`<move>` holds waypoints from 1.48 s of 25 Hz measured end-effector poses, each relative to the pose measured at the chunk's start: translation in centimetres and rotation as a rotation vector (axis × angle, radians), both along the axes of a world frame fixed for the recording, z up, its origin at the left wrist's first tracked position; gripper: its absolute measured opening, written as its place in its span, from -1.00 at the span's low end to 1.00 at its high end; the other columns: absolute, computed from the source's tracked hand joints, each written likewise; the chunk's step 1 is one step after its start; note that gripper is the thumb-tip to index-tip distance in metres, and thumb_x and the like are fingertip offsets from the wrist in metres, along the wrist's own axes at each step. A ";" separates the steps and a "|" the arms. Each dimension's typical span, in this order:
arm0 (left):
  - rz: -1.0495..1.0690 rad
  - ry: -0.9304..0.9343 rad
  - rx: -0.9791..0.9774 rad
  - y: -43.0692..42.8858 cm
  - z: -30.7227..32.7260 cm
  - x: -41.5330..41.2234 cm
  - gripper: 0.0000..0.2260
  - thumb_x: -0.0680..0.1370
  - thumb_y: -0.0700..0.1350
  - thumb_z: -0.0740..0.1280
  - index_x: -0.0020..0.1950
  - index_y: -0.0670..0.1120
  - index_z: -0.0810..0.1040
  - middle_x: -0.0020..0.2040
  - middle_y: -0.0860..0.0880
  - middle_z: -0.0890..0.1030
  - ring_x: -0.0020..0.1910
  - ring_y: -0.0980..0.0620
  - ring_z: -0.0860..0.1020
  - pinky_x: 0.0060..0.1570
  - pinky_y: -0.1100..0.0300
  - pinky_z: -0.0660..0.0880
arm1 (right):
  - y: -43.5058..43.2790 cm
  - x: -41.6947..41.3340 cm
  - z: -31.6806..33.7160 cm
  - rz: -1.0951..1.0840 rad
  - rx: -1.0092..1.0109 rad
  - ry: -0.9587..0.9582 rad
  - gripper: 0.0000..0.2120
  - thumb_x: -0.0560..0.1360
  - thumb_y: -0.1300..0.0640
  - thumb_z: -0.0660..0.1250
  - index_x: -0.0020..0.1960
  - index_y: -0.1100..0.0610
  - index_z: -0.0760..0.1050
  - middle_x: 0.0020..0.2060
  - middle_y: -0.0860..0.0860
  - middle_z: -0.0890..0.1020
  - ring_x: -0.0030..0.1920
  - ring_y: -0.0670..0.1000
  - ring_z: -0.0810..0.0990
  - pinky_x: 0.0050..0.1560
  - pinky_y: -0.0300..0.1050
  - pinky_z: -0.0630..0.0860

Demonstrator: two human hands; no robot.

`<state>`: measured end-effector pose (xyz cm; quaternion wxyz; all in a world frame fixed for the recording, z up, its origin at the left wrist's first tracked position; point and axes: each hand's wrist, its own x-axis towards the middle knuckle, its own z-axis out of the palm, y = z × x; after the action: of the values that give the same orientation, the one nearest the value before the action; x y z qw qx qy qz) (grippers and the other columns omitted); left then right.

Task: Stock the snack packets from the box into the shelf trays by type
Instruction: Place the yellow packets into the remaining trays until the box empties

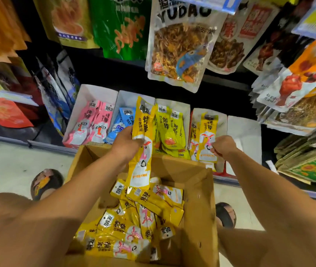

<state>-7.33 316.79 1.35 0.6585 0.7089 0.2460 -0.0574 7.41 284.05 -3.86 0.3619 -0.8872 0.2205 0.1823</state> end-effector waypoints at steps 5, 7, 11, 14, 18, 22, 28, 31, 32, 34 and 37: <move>0.022 0.029 -0.023 -0.1 -0.5 0.4 -0.73 0.60 -0.31 0.35 0.24 -0.03 0.61 0.10 -0.03 0.72 0.06 -0.07 0.70 0.08 -0.04 0.62 | 1.1 1.9 -4.6 0.072 -0.010 0.028 -0.81 0.60 0.10 0.29 -0.19 0.10 0.49 -0.14 0.07 0.54 0.05 0.11 0.61 0.02 -0.16 0.52; 0.030 0.038 -0.029 -0.1 -0.6 0.7 -0.73 0.61 -0.32 0.35 0.23 -0.03 0.61 0.10 -0.04 0.72 0.03 -0.04 0.70 0.04 -0.01 0.63 | 1.2 1.7 -6.1 0.083 -0.075 0.084 -0.91 0.60 0.12 0.30 -0.04 0.11 0.55 -0.01 0.13 0.60 0.04 0.11 0.62 0.03 -0.15 0.55; 0.026 0.039 -0.019 -0.3 -0.8 1.0 -0.71 0.60 -0.34 0.35 0.27 -0.07 0.59 0.09 -0.06 0.71 -0.04 -0.01 0.70 -0.14 0.16 0.57 | 1.1 1.3 -8.9 0.172 -0.049 0.043 -0.77 0.50 0.31 0.37 0.04 0.02 0.48 -0.04 0.08 0.58 -0.12 0.06 0.56 -0.10 -0.13 0.58; 0.012 0.056 0.004 -0.4 -0.9 1.0 -0.71 0.60 -0.31 0.36 0.29 -0.05 0.59 0.11 -0.07 0.70 0.06 -0.08 0.68 0.05 0.02 0.61 | 1.5 1.4 -9.6 0.245 -0.111 0.050 -0.91 0.48 0.21 0.41 -0.04 0.11 0.52 -0.14 0.06 0.59 -0.09 0.11 0.58 -0.09 -0.06 0.56; 0.009 0.057 -0.006 -0.3 -0.6 0.8 -0.71 0.61 -0.30 0.36 0.28 -0.04 0.60 0.11 -0.05 0.70 0.04 -0.05 0.68 -0.01 0.05 0.60 | 1.3 1.4 -9.9 0.273 -0.141 0.009 -0.70 0.43 0.14 0.46 0.10 0.25 0.56 -0.11 0.17 0.62 -0.08 0.16 0.59 -0.30 -0.15 0.42; 0.010 0.053 -0.039 0.1 -0.2 0.6 -0.73 0.62 -0.30 0.34 0.25 -0.03 0.61 0.09 -0.02 0.72 -0.01 -0.03 0.70 -0.09 0.08 0.61 | 2.3 0.3 -7.0 0.279 -0.101 -0.022 -0.44 0.47 0.21 0.45 0.43 0.23 0.40 0.11 0.11 0.55 0.02 0.14 0.58 -0.11 -0.08 0.50; 0.021 0.062 -0.076 0.2 0.5 0.6 -0.70 0.58 -0.26 0.40 0.28 -0.01 0.57 0.08 -0.06 0.72 0.06 -0.15 0.69 0.14 -0.17 0.61 | 6.0 -1.1 -0.6 0.435 -0.065 -0.126 -0.40 0.53 0.12 0.45 0.51 0.14 0.34 0.46 0.10 0.39 0.31 0.15 0.51 0.06 -0.09 0.46; 0.049 0.067 -0.133 0.2 1.0 0.3 -0.72 0.57 -0.31 0.39 0.22 -0.03 0.53 0.07 -0.09 0.70 0.03 -0.13 0.69 0.04 -0.05 0.61 | 9.6 -3.2 3.8 0.567 -0.043 -0.216 -0.45 0.54 0.04 0.43 0.49 0.06 0.36 0.41 0.04 0.45 0.22 0.07 0.59 -0.03 -0.16 0.46; 0.056 0.068 -0.151 0.1 1.1 0.3 -0.71 0.57 -0.32 0.39 0.22 -0.03 0.52 0.07 -0.11 0.70 0.03 -0.13 0.68 0.03 -0.05 0.60 | 10.9 -4.4 4.9 0.596 0.006 -0.235 -0.47 0.55 0.01 0.42 0.47 0.03 0.38 0.37 0.00 0.47 0.14 0.01 0.64 -0.08 -0.18 0.47; 0.075 0.074 -0.203 0.0 1.2 0.2 -0.66 0.55 -0.33 0.40 0.27 -0.05 0.48 0.06 -0.13 0.70 0.03 -0.17 0.69 0.08 -0.14 0.62 | 13.0 -7.2 6.5 0.630 0.116 -0.229 -0.48 0.52 -0.11 0.42 0.43 -0.05 0.39 0.30 -0.10 0.49 0.02 -0.06 0.66 -0.11 -0.18 0.50; 0.088 0.064 -0.297 -0.3 1.2 0.2 -0.64 0.52 -0.35 0.41 0.22 -0.03 0.46 0.08 -0.18 0.69 0.03 -0.22 0.70 0.08 -0.30 0.61 | 15.5 -11.3 7.6 0.690 0.096 -0.190 -0.23 0.35 -0.30 0.49 0.46 -0.11 0.31 0.26 -0.16 0.48 0.12 -0.06 0.60 0.07 -0.11 0.54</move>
<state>-7.14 316.45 2.53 0.7496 0.5902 0.2866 -0.0867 -3.90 299.55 3.72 0.3394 -0.9044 -0.1355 0.2204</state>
